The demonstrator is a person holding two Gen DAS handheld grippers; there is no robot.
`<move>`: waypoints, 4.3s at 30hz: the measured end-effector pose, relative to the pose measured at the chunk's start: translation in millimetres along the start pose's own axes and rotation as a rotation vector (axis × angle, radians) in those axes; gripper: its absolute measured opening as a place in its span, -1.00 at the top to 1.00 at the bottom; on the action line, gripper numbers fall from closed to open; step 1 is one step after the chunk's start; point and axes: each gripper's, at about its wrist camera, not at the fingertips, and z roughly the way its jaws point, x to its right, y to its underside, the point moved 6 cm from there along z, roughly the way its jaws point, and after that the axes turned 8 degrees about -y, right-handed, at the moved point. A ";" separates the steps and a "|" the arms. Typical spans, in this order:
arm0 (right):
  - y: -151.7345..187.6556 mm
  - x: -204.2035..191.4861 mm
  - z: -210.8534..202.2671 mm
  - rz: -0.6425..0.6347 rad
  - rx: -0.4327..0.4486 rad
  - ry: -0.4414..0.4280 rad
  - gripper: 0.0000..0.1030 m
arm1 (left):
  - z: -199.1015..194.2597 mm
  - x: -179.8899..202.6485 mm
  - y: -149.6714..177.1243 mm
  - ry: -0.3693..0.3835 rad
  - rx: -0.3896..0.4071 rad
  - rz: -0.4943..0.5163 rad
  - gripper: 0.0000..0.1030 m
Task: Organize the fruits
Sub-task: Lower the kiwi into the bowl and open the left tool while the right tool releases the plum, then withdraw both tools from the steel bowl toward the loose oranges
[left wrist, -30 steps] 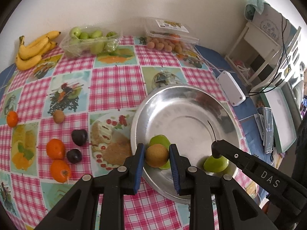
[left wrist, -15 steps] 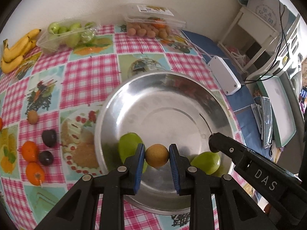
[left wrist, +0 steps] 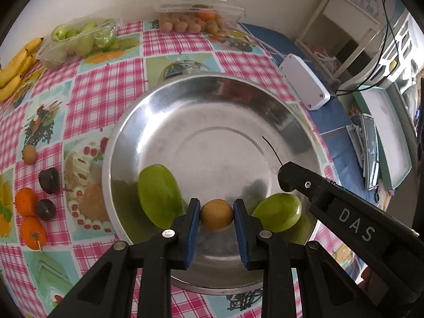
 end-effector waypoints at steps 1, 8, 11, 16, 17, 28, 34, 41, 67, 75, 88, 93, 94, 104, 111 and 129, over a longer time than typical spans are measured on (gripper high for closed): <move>0.9 1.1 1.3 0.000 -0.005 0.008 0.56 | 0.9 0.0 0.6 0.000 -0.004 0.001 0.46; 3.1 4.3 4.9 -0.012 -0.011 0.049 0.56 | 6.8 -2.3 3.2 -0.011 -0.024 -0.002 0.46; 3.7 5.2 6.5 -0.009 -0.016 0.053 0.56 | 8.6 -3.7 3.3 -0.012 -0.029 -0.004 0.46; 3.6 5.3 8.1 -0.010 -0.019 0.054 0.56 | 11.9 -3.5 3.9 -0.012 -0.037 0.000 0.45; 2.8 4.5 8.4 -0.012 -0.017 0.058 0.56 | 12.3 -3.2 3.9 -0.013 -0.038 0.002 0.45; -0.3 3.9 1.4 -0.034 -0.010 0.091 0.36 | 6.3 -6.4 3.5 0.009 -0.044 -0.008 0.10; -3.2 0.9 -11.9 -0.044 0.020 0.083 0.36 | -9.4 -14.4 -2.9 0.022 -0.013 -0.022 0.10; -0.1 -3.6 -25.6 -0.048 0.026 0.098 0.36 | -23.2 -42.7 -10.8 -0.002 0.025 -0.078 0.05; 22.6 -20.2 -27.6 -0.108 -0.018 0.140 0.36 | -30.8 -107.7 4.3 -0.089 0.038 -0.194 -0.10; 25.5 -14.1 -15.3 -0.118 -0.053 0.185 0.03 | -24.2 -111.2 7.0 -0.139 0.025 -0.185 -0.47; 25.2 -10.2 -11.3 -0.101 -0.052 0.183 -0.60 | -19.2 -120.3 8.6 -0.188 0.020 -0.208 -0.91; 25.0 -10.9 -11.0 -0.105 -0.047 0.177 -0.65 | -19.0 -121.5 9.1 -0.208 0.022 -0.207 -1.00; 24.9 -11.2 -10.9 -0.106 -0.047 0.175 -0.77 | -19.0 -121.9 9.2 -0.213 0.022 -0.205 -1.00; 25.8 -14.8 -19.0 -0.118 -0.018 0.190 -0.96 | -28.5 -126.0 11.4 -0.235 0.031 -0.205 -1.00; 27.3 -23.2 -23.5 -0.114 -0.005 0.188 -0.96 | -41.7 -133.5 13.0 -0.236 0.037 -0.209 -1.00; 46.8 -101.4 -5.0 -0.210 -0.050 0.127 -0.96 | -69.4 -212.6 24.1 -0.275 0.060 -0.348 -1.00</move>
